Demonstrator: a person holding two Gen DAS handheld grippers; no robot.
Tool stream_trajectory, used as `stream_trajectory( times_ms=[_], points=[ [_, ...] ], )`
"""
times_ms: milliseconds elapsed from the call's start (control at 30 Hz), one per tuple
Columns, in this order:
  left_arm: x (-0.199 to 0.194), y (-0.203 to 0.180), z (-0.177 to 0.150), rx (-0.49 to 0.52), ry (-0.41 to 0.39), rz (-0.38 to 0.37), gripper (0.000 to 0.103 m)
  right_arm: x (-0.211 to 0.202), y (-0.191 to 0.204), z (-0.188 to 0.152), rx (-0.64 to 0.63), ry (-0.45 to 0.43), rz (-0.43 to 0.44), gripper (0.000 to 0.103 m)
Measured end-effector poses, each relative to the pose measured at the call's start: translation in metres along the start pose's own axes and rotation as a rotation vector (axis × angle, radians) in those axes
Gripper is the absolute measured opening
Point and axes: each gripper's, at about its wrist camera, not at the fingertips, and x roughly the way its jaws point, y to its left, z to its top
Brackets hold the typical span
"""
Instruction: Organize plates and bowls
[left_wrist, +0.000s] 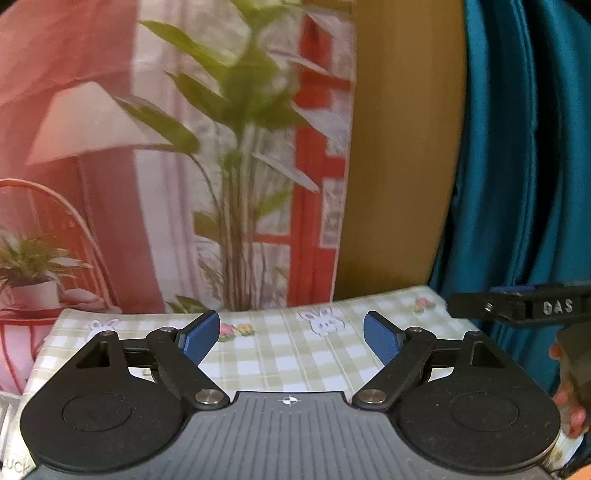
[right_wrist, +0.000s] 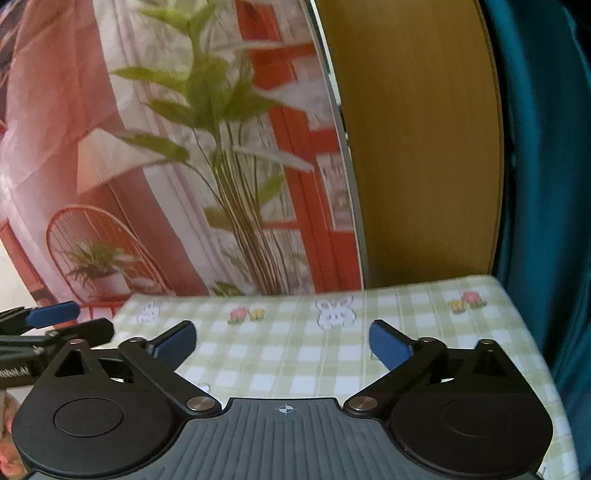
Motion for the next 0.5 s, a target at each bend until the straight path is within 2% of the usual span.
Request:
stream_trajectory(
  times_ms=[267, 500],
  points=[
    [-0.04, 0.013, 0.013, -0.053, -0.075, 0.061, 0.088, -0.024, 0.023, 0.003, -0.002, -0.06, 0.01, 0.103],
    [-0.064, 0.012, 0.014, -0.049, -0.116, 0.17, 0.088, -0.035, 0.046, 0.001, -0.032, -0.086, 0.026, 0.103]
  ],
)
